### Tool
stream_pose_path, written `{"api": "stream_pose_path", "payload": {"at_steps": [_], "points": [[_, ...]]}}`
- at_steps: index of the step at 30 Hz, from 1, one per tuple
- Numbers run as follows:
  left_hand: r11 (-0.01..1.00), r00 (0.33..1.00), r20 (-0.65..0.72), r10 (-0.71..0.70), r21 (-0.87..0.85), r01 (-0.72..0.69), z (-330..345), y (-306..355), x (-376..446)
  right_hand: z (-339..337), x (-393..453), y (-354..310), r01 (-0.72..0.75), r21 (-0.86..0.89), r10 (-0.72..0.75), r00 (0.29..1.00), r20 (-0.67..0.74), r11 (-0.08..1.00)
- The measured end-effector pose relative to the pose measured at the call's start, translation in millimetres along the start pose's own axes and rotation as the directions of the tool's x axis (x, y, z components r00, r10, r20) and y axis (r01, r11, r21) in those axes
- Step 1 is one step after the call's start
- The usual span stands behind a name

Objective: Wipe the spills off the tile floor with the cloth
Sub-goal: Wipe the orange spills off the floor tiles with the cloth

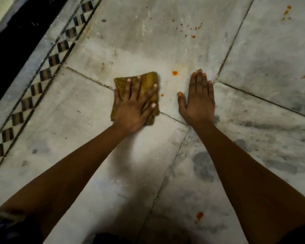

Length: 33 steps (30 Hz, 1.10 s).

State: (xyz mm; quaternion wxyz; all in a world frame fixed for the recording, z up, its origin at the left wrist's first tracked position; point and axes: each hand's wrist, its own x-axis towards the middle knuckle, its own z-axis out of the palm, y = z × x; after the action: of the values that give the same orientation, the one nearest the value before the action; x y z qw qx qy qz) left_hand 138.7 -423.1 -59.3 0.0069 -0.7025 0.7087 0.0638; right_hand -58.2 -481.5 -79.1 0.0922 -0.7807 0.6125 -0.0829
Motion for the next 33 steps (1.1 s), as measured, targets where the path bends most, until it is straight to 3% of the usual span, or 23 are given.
{"api": "stream_pose_path", "payload": {"at_steps": [3,7,9,12,15,17,20,23,26,28,29,33], "points": [[1.0,1.0,-0.025,0.008,0.017,-0.007,3.0,-38.1,1.0,0.5,-0.4,0.9,-0.001,-0.004,0.002,1.0,0.012,1.0],[0.948,0.95,0.011,-0.311,-0.068,0.311,-8.3,-45.3,46.0,0.4,-1.2,0.9,-0.012,-0.006,0.012,1.0,0.026,1.0],[0.932,0.934,0.035,-0.355,-0.06,0.356,-11.3,-17.4,55.3,-1.6,-1.4,-0.4,-0.015,0.002,0.015,1.0,0.021,1.0],[0.99,0.989,0.037,-0.142,-0.008,0.142,-2.7,28.1,30.5,-1.5,-1.6,-1.5,-0.025,0.004,0.025,1.0,-0.013,1.0],[0.999,0.999,0.037,0.034,0.005,-0.034,1.1,34.9,3.0,-2.5,-0.6,-2.3,-0.043,-0.013,0.043,0.999,-0.022,0.999],[1.0,0.999,0.037,-0.019,0.009,0.019,-0.9,21.7,15.3,-1.8,-0.4,-1.0,-0.048,-0.027,0.048,0.999,-0.01,0.998],[0.965,0.966,0.055,-0.254,-0.057,0.257,-8.5,14.8,67.3,-1.3,-0.8,-1.7,-0.046,-0.04,0.046,0.999,-0.003,0.998],[0.963,0.964,0.055,-0.26,-0.052,0.263,-13.0,34.7,93.9,-0.6,-0.5,-1.5,-0.059,-0.042,0.058,0.998,-0.021,0.997],[0.999,0.999,0.006,0.036,0.008,-0.036,-6.9,34.7,59.1,0.4,-0.4,-0.6,-0.08,-0.034,0.079,0.997,-0.023,0.996],[0.962,0.964,-0.02,0.267,0.072,-0.265,0.0,16.4,29.6,1.0,0.0,-0.9,-0.08,-0.025,0.08,0.996,-0.032,0.996],[0.951,0.952,-0.027,0.303,0.065,-0.301,0.2,3.6,25.2,0.8,-0.3,-1.4,-0.08,-0.023,0.08,0.996,-0.033,0.997],[0.996,0.997,-0.02,0.08,-0.028,-0.08,-6.0,-10.0,68.7,1.9,-0.5,-1.2,-0.076,-0.019,0.075,0.997,-0.033,0.997]]}}
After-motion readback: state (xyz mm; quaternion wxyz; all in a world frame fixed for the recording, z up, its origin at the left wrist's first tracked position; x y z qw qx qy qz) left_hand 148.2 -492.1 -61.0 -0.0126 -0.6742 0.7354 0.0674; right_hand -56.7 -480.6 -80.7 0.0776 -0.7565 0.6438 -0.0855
